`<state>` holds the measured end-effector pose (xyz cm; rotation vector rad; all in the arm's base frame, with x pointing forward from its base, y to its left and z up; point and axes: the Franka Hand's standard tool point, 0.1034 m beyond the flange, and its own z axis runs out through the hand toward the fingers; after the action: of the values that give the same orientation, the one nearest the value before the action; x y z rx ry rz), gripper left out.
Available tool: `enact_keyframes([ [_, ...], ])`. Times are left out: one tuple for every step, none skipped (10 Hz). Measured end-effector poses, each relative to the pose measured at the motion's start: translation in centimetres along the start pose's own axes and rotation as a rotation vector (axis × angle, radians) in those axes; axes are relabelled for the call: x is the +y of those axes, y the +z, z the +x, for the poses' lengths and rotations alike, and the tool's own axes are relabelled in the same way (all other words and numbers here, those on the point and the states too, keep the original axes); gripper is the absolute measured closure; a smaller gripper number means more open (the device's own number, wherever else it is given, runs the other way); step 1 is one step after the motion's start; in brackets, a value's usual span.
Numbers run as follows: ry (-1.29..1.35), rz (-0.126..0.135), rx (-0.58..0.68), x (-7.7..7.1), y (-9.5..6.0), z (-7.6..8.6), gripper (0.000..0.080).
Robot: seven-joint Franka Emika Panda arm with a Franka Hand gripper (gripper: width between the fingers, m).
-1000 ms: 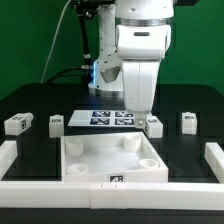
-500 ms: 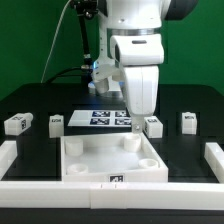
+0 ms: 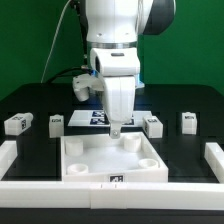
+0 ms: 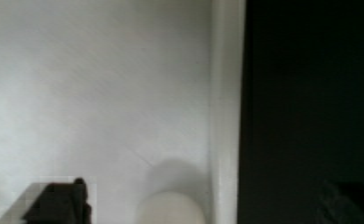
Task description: Assemble one leg
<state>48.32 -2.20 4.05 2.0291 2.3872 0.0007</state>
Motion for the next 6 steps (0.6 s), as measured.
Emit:
enact_keyframes([
  [0.000, 0.001, 0.000, 0.0, 0.0, 0.0, 0.0150],
  [0.001, 0.001, 0.000, -0.1, 0.1, -0.1, 0.0150],
  [0.002, 0.002, 0.002, -0.2, 0.4, 0.0, 0.0150],
  [0.004, 0.007, 0.010, -0.7, 1.6, 0.2, 0.0150],
  [0.007, 0.013, 0.016, -1.2, 2.6, 0.3, 0.0150],
  [0.009, 0.014, 0.020, -1.5, 3.1, 0.3, 0.0150],
])
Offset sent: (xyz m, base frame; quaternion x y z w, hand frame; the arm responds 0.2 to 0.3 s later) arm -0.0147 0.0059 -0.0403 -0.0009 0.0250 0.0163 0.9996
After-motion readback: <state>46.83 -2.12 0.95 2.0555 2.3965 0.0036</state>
